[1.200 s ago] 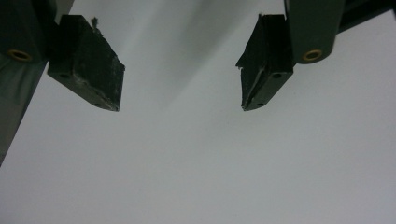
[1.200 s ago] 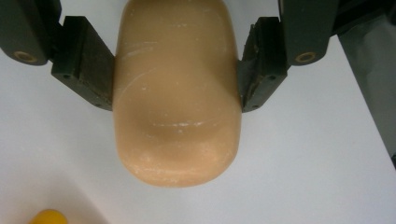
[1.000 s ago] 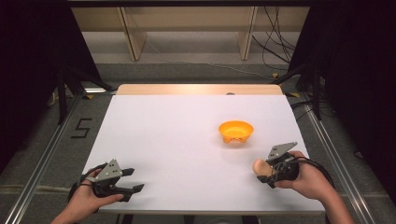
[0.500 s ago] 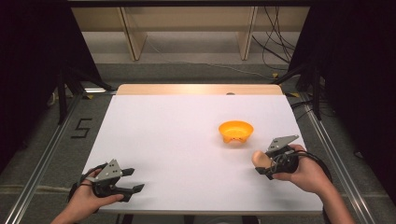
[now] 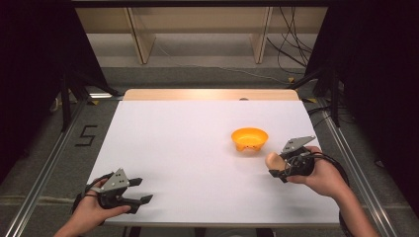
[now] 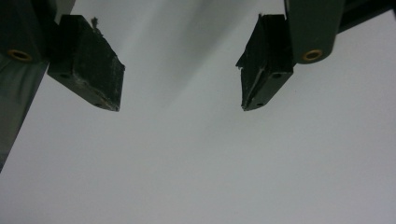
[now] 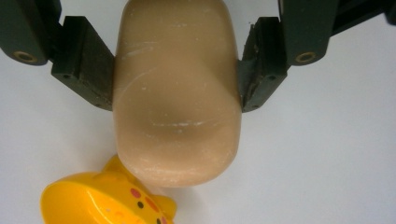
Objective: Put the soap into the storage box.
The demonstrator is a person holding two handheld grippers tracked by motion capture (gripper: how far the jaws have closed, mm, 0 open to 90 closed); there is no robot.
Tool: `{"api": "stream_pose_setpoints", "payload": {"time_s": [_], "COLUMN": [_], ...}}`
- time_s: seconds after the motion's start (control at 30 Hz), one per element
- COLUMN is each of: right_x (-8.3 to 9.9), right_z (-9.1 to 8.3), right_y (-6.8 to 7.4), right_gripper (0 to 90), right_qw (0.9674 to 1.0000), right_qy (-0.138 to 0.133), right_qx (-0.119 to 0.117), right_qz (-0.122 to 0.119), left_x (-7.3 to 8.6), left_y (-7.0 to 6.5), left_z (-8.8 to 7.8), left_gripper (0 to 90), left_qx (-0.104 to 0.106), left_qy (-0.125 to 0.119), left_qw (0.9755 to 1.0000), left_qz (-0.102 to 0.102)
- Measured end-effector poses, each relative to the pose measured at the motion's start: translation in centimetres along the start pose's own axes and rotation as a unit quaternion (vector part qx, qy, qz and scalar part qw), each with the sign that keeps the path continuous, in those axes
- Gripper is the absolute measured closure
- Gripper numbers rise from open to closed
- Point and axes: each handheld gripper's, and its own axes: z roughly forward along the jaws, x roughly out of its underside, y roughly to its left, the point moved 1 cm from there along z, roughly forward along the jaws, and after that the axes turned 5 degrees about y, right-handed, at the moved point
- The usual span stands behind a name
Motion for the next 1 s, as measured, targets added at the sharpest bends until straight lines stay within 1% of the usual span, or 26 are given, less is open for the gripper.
{"api": "stream_pose_setpoints", "payload": {"time_s": [0.03, 0.07, 0.13, 0.17, 0.2, 0.23, 0.27, 0.3, 0.33, 0.4, 0.43, 0.47, 0.5, 0.53, 0.57, 0.6, 0.63, 0.67, 0.7, 0.73, 0.77, 0.87, 0.9, 0.93, 0.97, 1.0], "right_x": [-0.1, -0.2, -0.4, -0.4, -0.5, -0.7, -0.7, -0.7, -0.8, -0.8, -0.8, -0.9, -1.0, -1.0, -1.2, -1.1, -1.3, -1.2, -1.3, -1.4, -1.5, -1.6, -1.8, -1.8, -1.8, -1.9], "right_z": [0.0, 0.2, -0.1, 0.0, 0.1, 0.1, 0.1, 0.1, 0.0, -0.1, -0.1, -0.1, -0.1, 0.0, -0.1, -0.1, -0.1, 0.1, 0.1, 0.0, 0.1, 0.1, 0.1, 0.1, 0.2, 0.3], "right_y": [0.0, 0.1, -0.1, -0.2, -0.1, -0.3, -0.3, -0.6, -0.7, -0.5, -0.6, -0.8, -0.7, -0.9, -0.8, -1.0, -1.0, -1.2, -1.0, -1.3, -1.1, -1.5, -1.5, -1.5, -1.5, -1.5], "right_gripper": [33.3, 33.3, 33.3, 33.3, 33.3, 33.3, 33.3, 33.3, 33.3, 33.3, 33.3, 33.3, 33.3, 33.3, 33.3, 33.3, 33.3, 33.3, 33.3, 33.3, 33.3, 33.3, 33.3, 33.3, 33.3, 33.3], "right_qw": [1.0000, 0.9998, 1.0000, 1.0000, 0.9999, 0.9999, 0.9999, 0.9997, 0.9998, 1.0000, 0.9999, 0.9999, 0.9999, 0.9999, 1.0000, 0.9999, 1.0000, 0.9997, 0.9999, 0.9999, 0.9999, 0.9999, 1.0000, 1.0000, 0.9998, 0.9998], "right_qy": [0.004, -0.003, 0.003, 0.001, -0.005, -0.011, -0.011, -0.013, -0.008, -0.009, -0.007, -0.010, -0.005, -0.011, -0.004, -0.005, 0.002, -0.012, -0.005, -0.005, -0.011, -0.011, -0.003, -0.003, -0.011, -0.008], "right_qx": [-0.002, 0.012, 0.000, 0.001, 0.006, 0.007, 0.007, 0.009, -0.001, 0.004, 0.010, 0.008, 0.010, 0.011, 0.006, 0.009, 0.005, 0.016, 0.012, 0.011, 0.010, 0.012, 0.009, 0.009, 0.014, 0.018], "right_qz": [0.007, 0.016, 0.000, -0.003, 0.007, -0.007, -0.007, -0.017, -0.019, -0.002, 0.005, -0.005, 0.007, -0.004, 0.006, -0.010, 0.004, -0.010, 0.007, -0.006, 0.007, -0.004, 0.004, 0.004, 0.002, 0.010], "left_x": [0.0, 0.0, 0.0, 0.0, 0.0, 0.0, 0.0, 0.0, 0.0, 0.0, 0.0, 0.0, 0.0, 0.0, 0.0, 0.0, 0.0, 0.0, 0.0, 0.0, 0.0, 0.0, 0.0, 0.0, 0.0, 0.0], "left_y": [0.0, 0.0, 0.0, 0.0, 0.0, 0.0, 0.0, 0.1, 0.1, 0.1, 0.0, 0.0, 0.0, 0.0, 0.0, 0.0, 0.0, 0.0, 0.0, 0.0, 0.0, 0.0, 0.0, 0.0, 0.0, 0.1], "left_z": [0.0, 0.0, 0.0, 0.0, 0.0, 0.0, 0.0, 0.0, 0.0, 0.0, 0.0, 0.0, 0.1, 0.1, 0.1, 0.1, 0.1, 0.1, 0.1, 0.0, 0.1, 0.1, 0.0, 0.0, 0.0, -0.1], "left_gripper": [30.0, 30.0, 30.0, 30.0, 30.0, 30.0, 30.0, 30.0, 30.0, 30.0, 30.0, 30.0, 30.0, 30.0, 30.0, 30.0, 30.0, 30.0, 30.0, 30.0, 30.0, 30.0, 30.0, 30.0, 30.0, 30.0], "left_qx": [0.000, 0.000, 0.000, -0.002, -0.001, 0.000, -0.001, -0.001, -0.001, 0.000, 0.000, 0.001, 0.004, 0.003, 0.003, 0.004, 0.004, 0.004, 0.002, 0.001, 0.002, 0.005, 0.004, 0.002, 0.002, 0.001], "left_qy": [0.000, 0.000, 0.000, 0.002, 0.002, 0.000, -0.001, -0.001, -0.001, -0.001, 0.000, 0.001, 0.001, 0.001, 0.001, 0.001, 0.001, 0.001, 0.000, 0.001, 0.001, 0.002, 0.001, 0.000, 0.000, 0.007], "left_qw": [1.0000, 1.0000, 1.0000, 1.0000, 1.0000, 1.0000, 1.0000, 1.0000, 1.0000, 1.0000, 1.0000, 1.0000, 1.0000, 1.0000, 1.0000, 1.0000, 1.0000, 1.0000, 1.0000, 1.0000, 1.0000, 1.0000, 1.0000, 1.0000, 1.0000, 1.0000], "left_qz": [0.000, 0.000, 0.000, 0.002, 0.002, 0.000, 0.008, 0.009, 0.009, 0.009, -0.001, -0.001, -0.004, -0.003, -0.003, -0.003, -0.004, -0.004, -0.003, -0.002, -0.003, -0.003, -0.003, -0.001, -0.002, 0.007]}}
